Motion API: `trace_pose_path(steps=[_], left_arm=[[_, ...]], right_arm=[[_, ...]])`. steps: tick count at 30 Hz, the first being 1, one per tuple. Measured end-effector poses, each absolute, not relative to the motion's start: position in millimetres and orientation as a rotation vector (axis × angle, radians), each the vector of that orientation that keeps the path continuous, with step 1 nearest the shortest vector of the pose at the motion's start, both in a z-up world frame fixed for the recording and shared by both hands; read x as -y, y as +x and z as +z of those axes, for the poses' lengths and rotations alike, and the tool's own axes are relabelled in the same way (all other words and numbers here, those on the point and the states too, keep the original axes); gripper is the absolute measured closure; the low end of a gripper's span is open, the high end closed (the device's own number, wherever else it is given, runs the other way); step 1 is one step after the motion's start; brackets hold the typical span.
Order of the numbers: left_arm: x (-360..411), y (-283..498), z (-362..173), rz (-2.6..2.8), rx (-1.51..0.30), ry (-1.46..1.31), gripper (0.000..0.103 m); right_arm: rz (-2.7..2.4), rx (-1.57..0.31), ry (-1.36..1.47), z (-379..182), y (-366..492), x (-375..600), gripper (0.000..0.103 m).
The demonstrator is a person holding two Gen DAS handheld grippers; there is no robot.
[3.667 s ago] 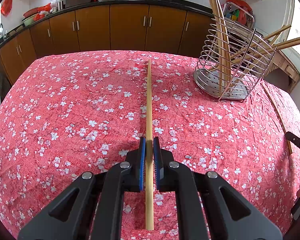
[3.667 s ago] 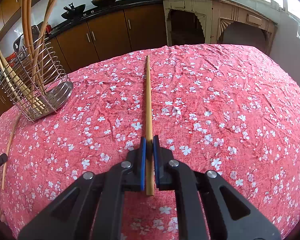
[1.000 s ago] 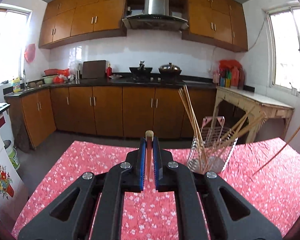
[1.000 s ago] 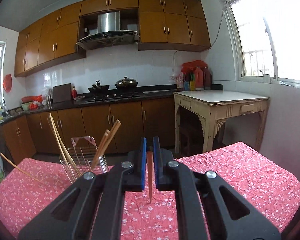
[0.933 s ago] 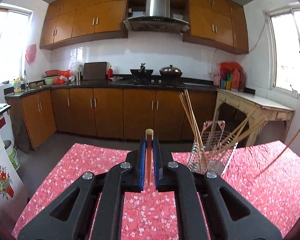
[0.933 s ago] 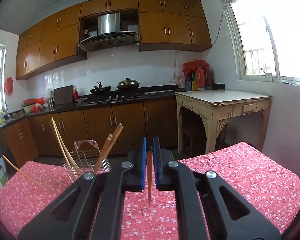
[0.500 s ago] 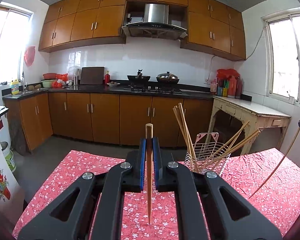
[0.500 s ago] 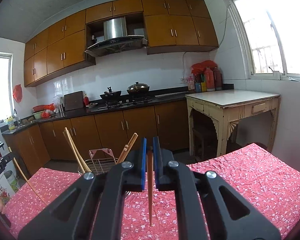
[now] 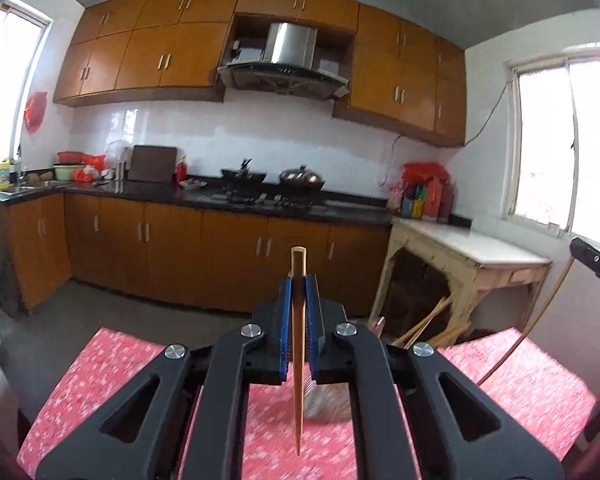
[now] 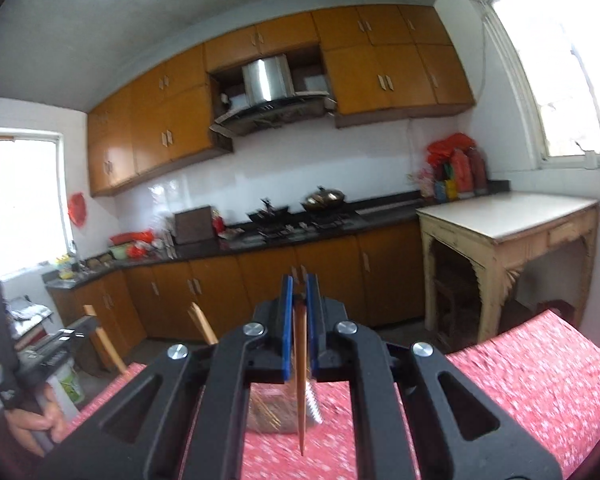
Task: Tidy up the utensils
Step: 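Lift both held chopsticks and carry them over the wire holder, then lower both chopsticks into the wire holder and open both tools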
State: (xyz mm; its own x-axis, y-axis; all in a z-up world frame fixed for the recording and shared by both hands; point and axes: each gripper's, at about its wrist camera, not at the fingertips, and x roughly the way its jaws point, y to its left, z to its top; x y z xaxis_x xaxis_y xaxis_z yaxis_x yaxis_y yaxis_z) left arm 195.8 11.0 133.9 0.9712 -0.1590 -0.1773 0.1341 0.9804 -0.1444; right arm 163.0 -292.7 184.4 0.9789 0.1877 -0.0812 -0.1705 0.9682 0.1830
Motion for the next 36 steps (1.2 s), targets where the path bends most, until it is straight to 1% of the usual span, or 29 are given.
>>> trace_pose_path(steps=[6,12,17,20,24,26,27,28,29,30,31,32,33,34,36], left_arm=[[11,222,171,-0.153,-0.111,-0.167,0.096],[30,253,183,-0.126,-0.061,-0.192,0.096],[46,275,169,-0.102,-0.043,-0.165,0.096],[52,285,156,-0.095,-0.062,-0.149,0.096],[55,304,137,-0.083,-0.108,-0.134,0.096],[56,313,128,-0.069,-0.142,-0.114,0.096],[54,316,124,-0.067,-0.166,-0.116,0.095],[50,316,121,-0.074,-0.183,-0.128,0.095],[47,314,120,-0.082,-0.192,-0.138,0.093],[42,311,120,-0.081,-0.198,-0.147,0.084],[37,306,121,-0.064,-0.195,-0.152,0.076],[33,303,122,-0.055,-0.191,-0.157,0.06],[26,296,124,-0.05,-0.184,-0.168,0.054],[22,291,125,-0.049,-0.181,-0.171,0.054],[14,278,129,-0.039,-0.181,-0.16,0.052]], right_arm=[[0.179,-0.029,0.159,221,193,269,0.095],[0.158,-0.019,0.149,222,242,248,0.095],[0.154,-0.017,0.158,212,285,235,0.095],[0.15,-0.037,0.162,200,305,228,0.095],[0.133,-0.104,0.147,176,331,221,0.095],[0.107,-0.155,0.129,164,339,220,0.093],[0.091,-0.184,0.115,158,341,222,0.089],[0.077,-0.193,0.108,155,341,224,0.076],[0.06,-0.195,0.104,154,339,225,0.069],[0.043,-0.188,0.1,155,331,230,0.062],[0.039,-0.184,0.099,155,326,231,0.061],[0.039,-0.176,0.1,155,321,234,0.059],[0.029,-0.171,0.107,158,311,238,0.053],[0.028,-0.169,0.115,158,305,242,0.048],[0.03,-0.169,0.12,159,290,247,0.043]])
